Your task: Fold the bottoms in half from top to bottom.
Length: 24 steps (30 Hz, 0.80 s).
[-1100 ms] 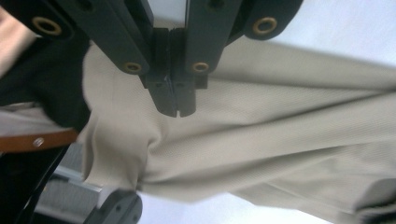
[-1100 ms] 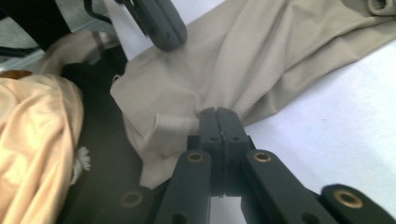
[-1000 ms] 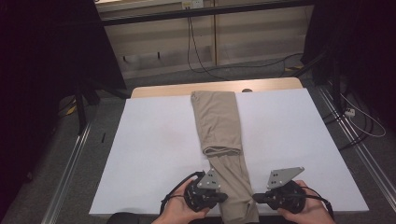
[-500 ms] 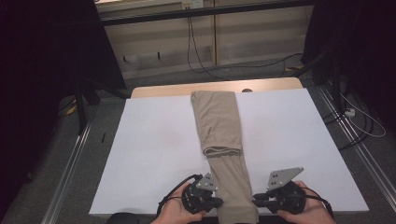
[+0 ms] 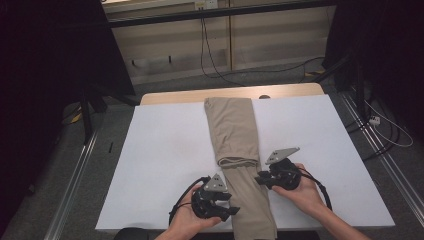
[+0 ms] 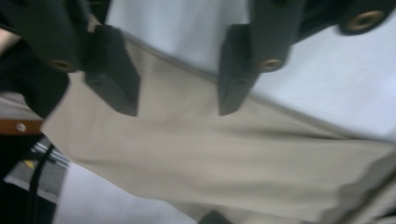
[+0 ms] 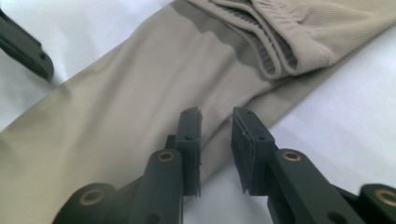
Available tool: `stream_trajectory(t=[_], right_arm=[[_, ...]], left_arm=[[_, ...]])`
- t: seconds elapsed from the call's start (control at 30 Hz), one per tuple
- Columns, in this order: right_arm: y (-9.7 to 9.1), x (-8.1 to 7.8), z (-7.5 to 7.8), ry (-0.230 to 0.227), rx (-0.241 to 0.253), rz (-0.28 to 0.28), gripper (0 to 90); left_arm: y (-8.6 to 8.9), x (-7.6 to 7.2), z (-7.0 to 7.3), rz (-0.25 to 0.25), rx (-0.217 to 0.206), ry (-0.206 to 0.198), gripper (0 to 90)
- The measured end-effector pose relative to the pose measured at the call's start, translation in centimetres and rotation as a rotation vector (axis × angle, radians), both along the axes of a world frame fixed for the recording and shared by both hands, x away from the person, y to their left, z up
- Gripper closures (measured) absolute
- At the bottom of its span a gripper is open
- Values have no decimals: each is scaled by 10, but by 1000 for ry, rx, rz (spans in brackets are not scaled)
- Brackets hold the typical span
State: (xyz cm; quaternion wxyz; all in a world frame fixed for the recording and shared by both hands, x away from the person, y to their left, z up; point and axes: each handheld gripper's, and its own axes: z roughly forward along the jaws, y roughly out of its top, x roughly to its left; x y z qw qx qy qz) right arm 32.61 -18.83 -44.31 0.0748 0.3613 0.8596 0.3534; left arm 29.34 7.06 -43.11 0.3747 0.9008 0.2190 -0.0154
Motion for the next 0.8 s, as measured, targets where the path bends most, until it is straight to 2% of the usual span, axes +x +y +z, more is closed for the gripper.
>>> stream_trajectory(t=[0.07, 0.13, 0.27, 0.33, 0.37, 0.43, 0.5, 0.63, 0.7, 0.77, 0.8], right_arm=[[4, 5, -4, -6, -19, -4, 735], [5, 5, -3, -14, -28, -8, 891], [-3, 2, 0, -15, -35, -51, 900], [-8, 1, 1, -14, -15, -50, 900], [-10, 1, 2, -17, -13, -55, 861], [-14, 4, 5, -26, 5, -55, 788], [-16, 10, 9, -48, 27, -54, 737], [-10, 30, 15, -82, 34, -48, 612], [-5, 42, 18, -87, 62, -13, 575], [1, 52, 17, -84, 52, 9, 539], [3, 55, 16, -84, 48, 20, 537]], left_arm=[[4, 6, 1, 27, -7, -2, 424], [8, 11, 1, 65, -20, -3, 377], [15, 23, 2, 140, -26, -24, 316], [17, 31, 4, 170, -46, -43, 286], [17, 35, 6, 174, -45, -47, 285], [17, 45, 11, 177, -26, -80, 351], [17, 56, 14, 194, -26, -99, 305], [17, 83, 15, 232, -49, -129, 306], [15, 96, 14, 262, -32, -133, 331], [11, 108, 11, 262, -29, -107, 365], [9, 112, 9, 261, -15, -124, 396]])
